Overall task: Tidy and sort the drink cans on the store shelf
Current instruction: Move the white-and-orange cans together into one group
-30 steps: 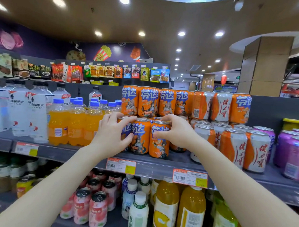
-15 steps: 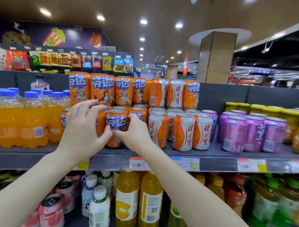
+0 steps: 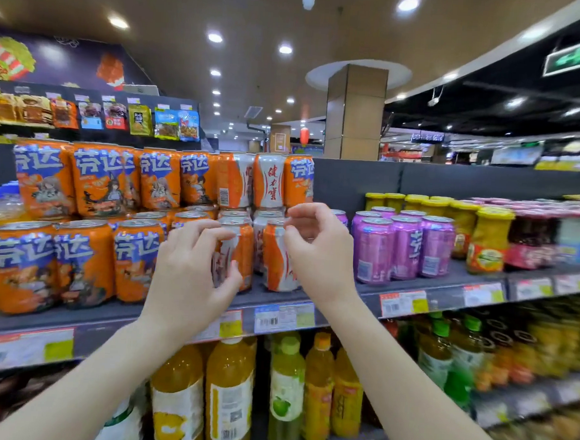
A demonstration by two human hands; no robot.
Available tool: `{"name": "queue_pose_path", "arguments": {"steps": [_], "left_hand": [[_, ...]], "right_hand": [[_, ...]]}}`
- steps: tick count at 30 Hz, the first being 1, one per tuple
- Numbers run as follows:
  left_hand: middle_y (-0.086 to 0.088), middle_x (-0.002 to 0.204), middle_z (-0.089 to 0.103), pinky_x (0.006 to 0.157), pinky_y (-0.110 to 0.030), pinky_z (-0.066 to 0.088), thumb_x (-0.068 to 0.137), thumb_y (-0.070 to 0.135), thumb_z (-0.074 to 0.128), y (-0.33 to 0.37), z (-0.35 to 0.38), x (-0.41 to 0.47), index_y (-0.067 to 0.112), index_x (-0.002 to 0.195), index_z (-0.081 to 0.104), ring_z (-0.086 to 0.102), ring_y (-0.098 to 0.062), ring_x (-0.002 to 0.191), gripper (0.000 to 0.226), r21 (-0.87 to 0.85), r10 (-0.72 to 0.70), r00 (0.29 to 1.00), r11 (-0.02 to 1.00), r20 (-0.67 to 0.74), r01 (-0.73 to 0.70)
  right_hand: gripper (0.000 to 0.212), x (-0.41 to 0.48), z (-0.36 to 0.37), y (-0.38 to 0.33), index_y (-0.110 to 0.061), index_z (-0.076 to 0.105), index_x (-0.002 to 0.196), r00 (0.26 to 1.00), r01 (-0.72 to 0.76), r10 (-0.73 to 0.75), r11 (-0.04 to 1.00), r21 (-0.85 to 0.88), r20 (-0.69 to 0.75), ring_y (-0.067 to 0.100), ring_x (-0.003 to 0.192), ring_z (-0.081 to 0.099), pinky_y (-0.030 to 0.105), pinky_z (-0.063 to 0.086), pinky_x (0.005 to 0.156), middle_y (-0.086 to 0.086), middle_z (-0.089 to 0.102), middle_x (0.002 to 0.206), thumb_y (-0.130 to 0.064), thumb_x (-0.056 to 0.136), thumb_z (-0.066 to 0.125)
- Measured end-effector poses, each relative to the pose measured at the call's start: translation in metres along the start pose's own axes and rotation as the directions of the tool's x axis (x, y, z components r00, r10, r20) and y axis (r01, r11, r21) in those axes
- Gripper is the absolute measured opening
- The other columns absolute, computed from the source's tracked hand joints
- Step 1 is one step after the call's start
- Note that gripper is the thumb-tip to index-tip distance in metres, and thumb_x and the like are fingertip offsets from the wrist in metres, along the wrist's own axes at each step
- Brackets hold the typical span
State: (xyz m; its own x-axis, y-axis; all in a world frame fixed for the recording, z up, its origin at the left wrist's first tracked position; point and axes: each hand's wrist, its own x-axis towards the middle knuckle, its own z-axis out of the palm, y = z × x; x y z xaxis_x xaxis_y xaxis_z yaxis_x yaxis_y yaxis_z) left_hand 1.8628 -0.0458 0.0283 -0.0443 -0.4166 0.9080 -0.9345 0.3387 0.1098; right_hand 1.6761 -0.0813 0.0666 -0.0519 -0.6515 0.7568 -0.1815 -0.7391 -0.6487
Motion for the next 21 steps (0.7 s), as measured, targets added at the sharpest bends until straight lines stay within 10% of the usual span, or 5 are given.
{"name": "queue_pose_path", "arguments": {"steps": [6,14,21], "left_hand": [[-0.017,0.120,0.054,0.088,-0.047,0.045,0.080,0.031,0.076,0.041,0.031,-0.003,0.005,0.125,0.058,0.051,-0.036,0.104,0.055,0.117,-0.229,0.971,0.965,-0.067,0.235],[-0.017,0.137,0.051,0.101,-0.046,0.044,0.087,0.044,0.071,0.039,0.045,-0.008,0.005,0.151,0.032,0.049,-0.035,0.124,0.085,0.075,-0.559,0.829,0.828,0.027,0.556],[-0.007,0.137,0.052,0.094,-0.041,0.049,0.090,0.041,0.067,0.031,0.046,-0.007,0.011,0.151,0.036,0.049,-0.026,0.125,0.075,0.071,-0.585,0.811,0.810,0.016,0.583]], "right_hand": [[0.026,-0.008,-0.040,0.053,-0.024,0.059,0.111,0.982,-0.128,0.103,0.979,-0.161,-0.157,0.003,0.090,0.064,0.024,0.059,0.079,-0.008,0.066,0.102,-0.013,0.090,0.072],[0.093,0.000,-0.038,0.080,-0.028,0.029,0.152,0.929,-0.212,0.288,0.929,-0.304,0.231,0.009,0.127,0.055,0.033,0.053,0.099,-0.010,0.053,0.142,-0.047,0.078,0.083],[0.133,0.008,-0.024,0.082,-0.031,0.013,0.156,0.923,-0.214,0.323,0.883,-0.417,0.211,0.016,0.132,0.054,0.050,0.055,0.098,-0.008,0.049,0.148,-0.088,0.048,0.068]]}}
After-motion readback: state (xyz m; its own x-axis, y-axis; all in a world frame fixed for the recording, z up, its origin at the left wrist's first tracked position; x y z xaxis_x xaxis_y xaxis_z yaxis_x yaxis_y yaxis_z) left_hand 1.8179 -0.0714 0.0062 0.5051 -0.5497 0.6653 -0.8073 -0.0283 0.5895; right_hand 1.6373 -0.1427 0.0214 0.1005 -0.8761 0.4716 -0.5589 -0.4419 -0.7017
